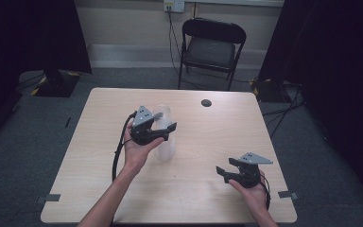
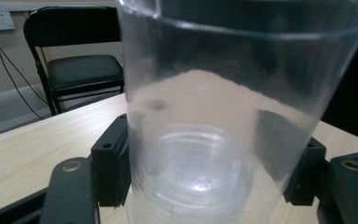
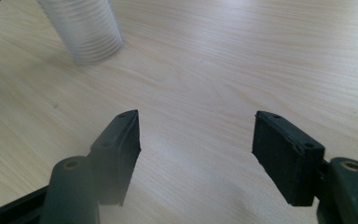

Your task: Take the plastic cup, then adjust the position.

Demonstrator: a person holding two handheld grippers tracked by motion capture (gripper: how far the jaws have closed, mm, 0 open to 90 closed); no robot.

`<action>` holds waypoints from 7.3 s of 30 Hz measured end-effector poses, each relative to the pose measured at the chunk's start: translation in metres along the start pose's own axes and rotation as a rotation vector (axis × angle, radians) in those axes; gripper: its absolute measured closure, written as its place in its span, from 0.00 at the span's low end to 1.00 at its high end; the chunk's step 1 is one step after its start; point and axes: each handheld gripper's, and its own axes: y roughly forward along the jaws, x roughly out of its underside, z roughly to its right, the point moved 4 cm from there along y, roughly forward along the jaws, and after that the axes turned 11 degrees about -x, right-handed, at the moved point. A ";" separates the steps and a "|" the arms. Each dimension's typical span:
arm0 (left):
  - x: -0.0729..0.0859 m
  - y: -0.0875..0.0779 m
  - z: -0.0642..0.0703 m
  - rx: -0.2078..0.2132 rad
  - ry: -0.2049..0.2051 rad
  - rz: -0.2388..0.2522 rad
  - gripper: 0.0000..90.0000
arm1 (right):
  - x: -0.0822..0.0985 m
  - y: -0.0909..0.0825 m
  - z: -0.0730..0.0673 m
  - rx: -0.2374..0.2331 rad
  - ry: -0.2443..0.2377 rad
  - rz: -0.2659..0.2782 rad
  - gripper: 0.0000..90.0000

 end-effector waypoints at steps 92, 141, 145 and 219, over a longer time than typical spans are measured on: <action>0.013 -0.080 0.010 0.153 -0.391 -0.057 0.41 | -0.026 0.001 -0.061 -0.137 -0.166 0.124 0.55; 0.058 -0.063 0.031 0.403 -0.702 -0.244 0.43 | -0.065 0.050 -0.130 -0.232 -0.448 0.304 0.81; 0.058 -0.062 0.032 0.430 -0.733 -0.244 0.43 | -0.067 0.052 -0.131 -0.238 -0.440 0.318 0.81; 0.051 -0.068 0.025 0.346 -0.505 -0.118 0.17 | -0.057 0.043 -0.124 -0.240 -0.394 0.320 0.99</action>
